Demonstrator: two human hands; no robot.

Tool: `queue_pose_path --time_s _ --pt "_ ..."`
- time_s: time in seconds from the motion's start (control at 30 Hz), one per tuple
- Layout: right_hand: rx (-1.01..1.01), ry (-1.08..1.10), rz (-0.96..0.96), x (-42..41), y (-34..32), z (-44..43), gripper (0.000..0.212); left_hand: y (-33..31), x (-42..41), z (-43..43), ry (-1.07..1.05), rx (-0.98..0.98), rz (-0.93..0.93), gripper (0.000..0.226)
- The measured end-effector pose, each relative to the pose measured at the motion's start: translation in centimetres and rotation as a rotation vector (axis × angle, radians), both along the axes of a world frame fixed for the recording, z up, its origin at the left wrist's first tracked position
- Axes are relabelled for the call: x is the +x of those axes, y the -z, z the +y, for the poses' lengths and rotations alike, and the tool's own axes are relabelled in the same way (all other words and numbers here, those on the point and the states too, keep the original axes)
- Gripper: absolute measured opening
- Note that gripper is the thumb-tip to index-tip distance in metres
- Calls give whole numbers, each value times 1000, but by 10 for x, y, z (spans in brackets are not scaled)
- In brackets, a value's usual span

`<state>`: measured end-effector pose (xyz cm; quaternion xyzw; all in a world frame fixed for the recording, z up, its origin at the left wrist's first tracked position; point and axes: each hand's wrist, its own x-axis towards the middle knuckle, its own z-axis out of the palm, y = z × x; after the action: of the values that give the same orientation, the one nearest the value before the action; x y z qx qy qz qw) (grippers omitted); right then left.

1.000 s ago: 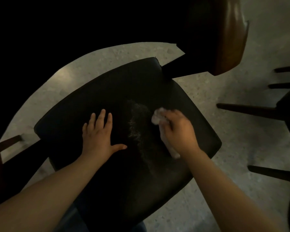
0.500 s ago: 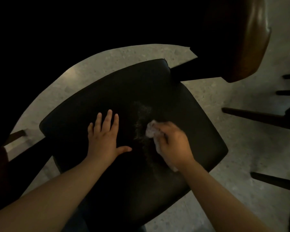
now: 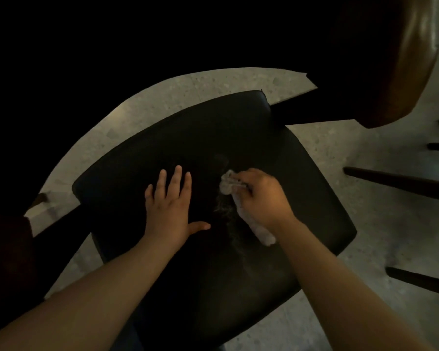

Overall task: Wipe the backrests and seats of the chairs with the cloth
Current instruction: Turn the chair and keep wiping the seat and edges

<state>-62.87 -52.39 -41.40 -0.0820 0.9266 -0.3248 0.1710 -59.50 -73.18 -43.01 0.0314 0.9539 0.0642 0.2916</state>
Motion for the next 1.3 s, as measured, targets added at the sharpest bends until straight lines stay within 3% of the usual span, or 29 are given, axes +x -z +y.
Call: queue_pose_path --time_s 0.17,0.33,0.5,0.73,0.87,1.0,1.13,1.2,1.3 --pt "58 201 205 -58 -2 -9 28 4 4 -1 -14 14 34 120" --pt "33 136 113 -51 13 -21 28 9 6 -3 -30 38 52 121" --pt "13 -166 -48 -6 -1 -1 30 7 8 -7 -38 92 53 114" --pt "52 69 138 -60 -15 -18 30 -4 15 -9 -207 113 141 109" --pt "14 156 65 -95 2 -45 34 1 29 -12 -268 87 112 109" --pt "79 104 56 -72 11 -52 34 9 33 -13 -242 64 126 107" --pt "-162 -163 -184 -29 -7 -27 27 9 32 -13 -242 59 110 106" --pt "-162 -263 -210 -19 -17 -11 38 9 32 -13 -238 63 95 105" --pt "-127 -58 -116 -41 -25 -9 35 8 32 -13 -241 60 93 104"
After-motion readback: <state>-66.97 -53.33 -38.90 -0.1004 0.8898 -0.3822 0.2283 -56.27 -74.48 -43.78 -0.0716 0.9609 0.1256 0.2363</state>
